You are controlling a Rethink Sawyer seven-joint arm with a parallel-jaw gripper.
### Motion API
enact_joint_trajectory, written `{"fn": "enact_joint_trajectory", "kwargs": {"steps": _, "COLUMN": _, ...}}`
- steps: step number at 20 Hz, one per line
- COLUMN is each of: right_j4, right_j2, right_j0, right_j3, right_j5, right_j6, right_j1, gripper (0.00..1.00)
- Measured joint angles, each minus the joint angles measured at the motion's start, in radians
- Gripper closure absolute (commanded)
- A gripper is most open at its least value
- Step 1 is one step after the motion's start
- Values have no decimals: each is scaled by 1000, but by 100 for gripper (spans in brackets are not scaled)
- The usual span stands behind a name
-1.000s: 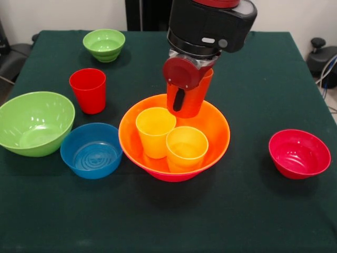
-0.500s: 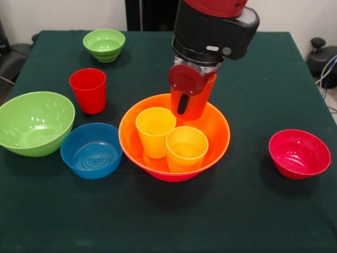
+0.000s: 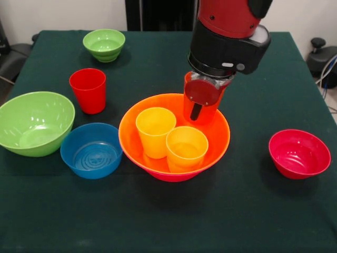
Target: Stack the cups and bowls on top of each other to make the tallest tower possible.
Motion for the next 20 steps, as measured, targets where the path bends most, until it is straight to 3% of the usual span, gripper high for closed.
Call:
{"fn": "enact_joint_trajectory", "kwargs": {"steps": 19, "right_j4": -1, "right_j2": 7, "right_j0": -56, "right_j3": 35, "right_j5": -2, "right_j6": 0, "right_j1": 3, "gripper": 100}}
{"fn": "enact_joint_trajectory", "kwargs": {"steps": 20, "right_j4": -1, "right_j2": 8, "right_j0": -59, "right_j3": 37, "right_j5": -2, "right_j6": 0, "right_j1": -1, "gripper": 0}}
